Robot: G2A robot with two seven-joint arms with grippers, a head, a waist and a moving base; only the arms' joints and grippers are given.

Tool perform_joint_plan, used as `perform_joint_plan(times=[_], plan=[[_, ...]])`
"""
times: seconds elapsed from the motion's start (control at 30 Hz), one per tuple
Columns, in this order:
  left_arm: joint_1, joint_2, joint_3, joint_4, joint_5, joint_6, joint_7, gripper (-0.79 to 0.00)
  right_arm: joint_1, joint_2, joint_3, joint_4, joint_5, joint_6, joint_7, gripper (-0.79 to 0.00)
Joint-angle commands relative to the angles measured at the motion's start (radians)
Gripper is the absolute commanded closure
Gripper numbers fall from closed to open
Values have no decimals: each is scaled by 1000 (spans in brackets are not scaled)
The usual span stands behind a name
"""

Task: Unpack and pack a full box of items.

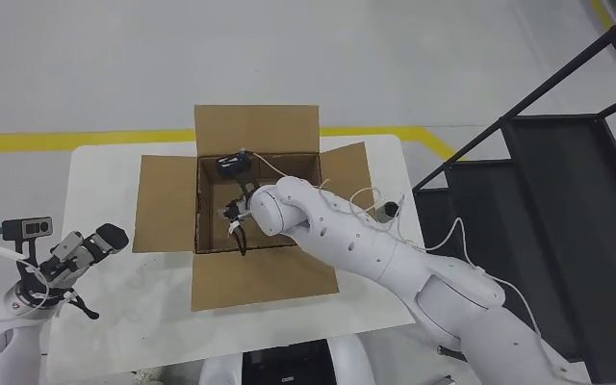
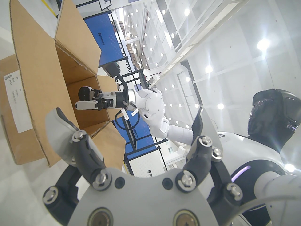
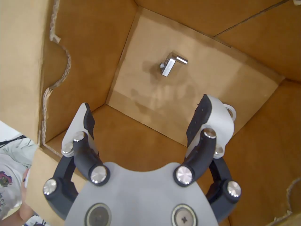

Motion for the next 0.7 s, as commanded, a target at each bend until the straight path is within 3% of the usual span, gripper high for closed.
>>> perform_joint_plan(times=[0.0, 0.1, 0.67], plan=[[0, 0, 0, 0, 0, 0, 0, -785, 15, -19, -3, 50, 25, -11, -20, -785], [0, 0, 0, 0, 0, 0, 0, -785, 27, -39, -7, 97, 41, -18, -42, -785], [0, 0, 0, 0, 0, 0, 0, -785, 4, -41, 0, 117, 47, -11, -77, -785]])
